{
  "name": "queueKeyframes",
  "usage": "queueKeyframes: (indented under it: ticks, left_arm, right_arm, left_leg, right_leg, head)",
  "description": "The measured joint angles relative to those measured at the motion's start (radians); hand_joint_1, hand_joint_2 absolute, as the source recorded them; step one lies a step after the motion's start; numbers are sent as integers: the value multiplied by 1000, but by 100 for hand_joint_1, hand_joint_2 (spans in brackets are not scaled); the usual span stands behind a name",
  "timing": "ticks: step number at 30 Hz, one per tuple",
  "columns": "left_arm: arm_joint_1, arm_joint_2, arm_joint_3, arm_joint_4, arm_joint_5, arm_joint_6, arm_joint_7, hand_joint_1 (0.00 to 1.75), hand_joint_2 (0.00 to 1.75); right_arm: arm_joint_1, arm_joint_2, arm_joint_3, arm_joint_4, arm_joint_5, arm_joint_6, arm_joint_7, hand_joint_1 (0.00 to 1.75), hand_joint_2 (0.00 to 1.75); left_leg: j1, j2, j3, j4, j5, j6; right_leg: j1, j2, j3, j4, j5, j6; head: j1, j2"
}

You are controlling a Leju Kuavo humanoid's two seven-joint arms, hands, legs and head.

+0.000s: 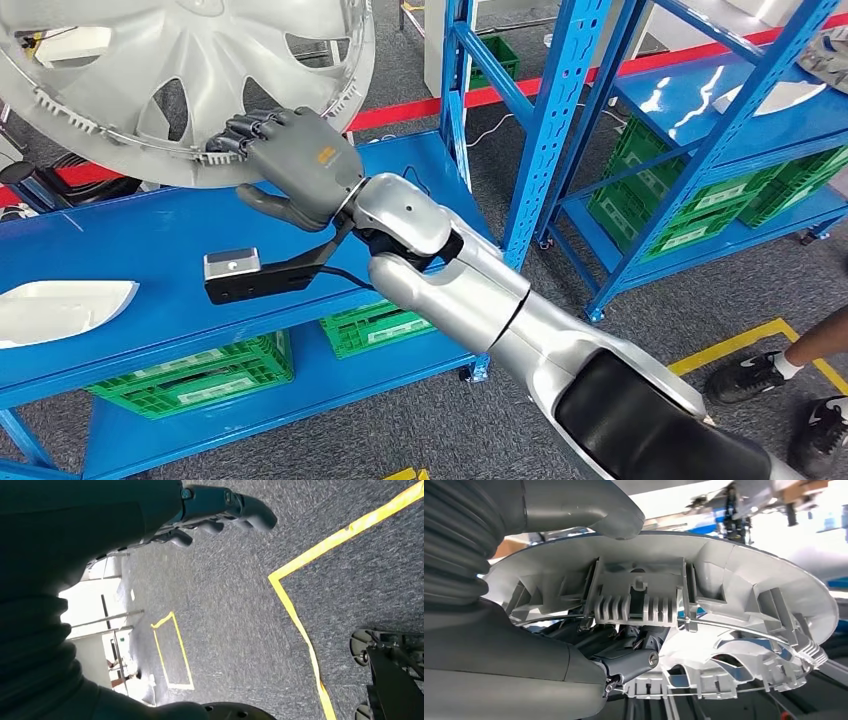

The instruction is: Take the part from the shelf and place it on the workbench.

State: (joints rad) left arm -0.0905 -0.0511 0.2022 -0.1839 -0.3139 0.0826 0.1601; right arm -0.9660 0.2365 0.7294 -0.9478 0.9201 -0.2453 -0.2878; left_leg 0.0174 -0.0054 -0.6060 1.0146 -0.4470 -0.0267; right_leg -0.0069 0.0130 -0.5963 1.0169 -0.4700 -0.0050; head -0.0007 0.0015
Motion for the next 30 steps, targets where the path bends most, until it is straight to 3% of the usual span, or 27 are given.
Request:
queueKeyframes:
  ticks: [16, 30]
  left_arm:
    - [24, -7, 18, 0, 28, 13, 0, 0, 175]
    - [23, -8, 71, -2, 80, -31, 0, 0, 175]
  right_arm:
    - [130, -96, 176, -392, 13, -14, 13, 175, 175]
    - [140, -122, 220, -437, 11, -13, 18, 175, 175]
  left_leg:
    - [0, 0, 0, 0, -1, -1]
    - [0, 0, 1, 0, -1, -1]
  right_leg:
    - [0, 1, 0, 0, -1, 0]
    - [0, 1, 0, 0, -1, 0]
  head:
    - [0, 0]
    - [0, 0]
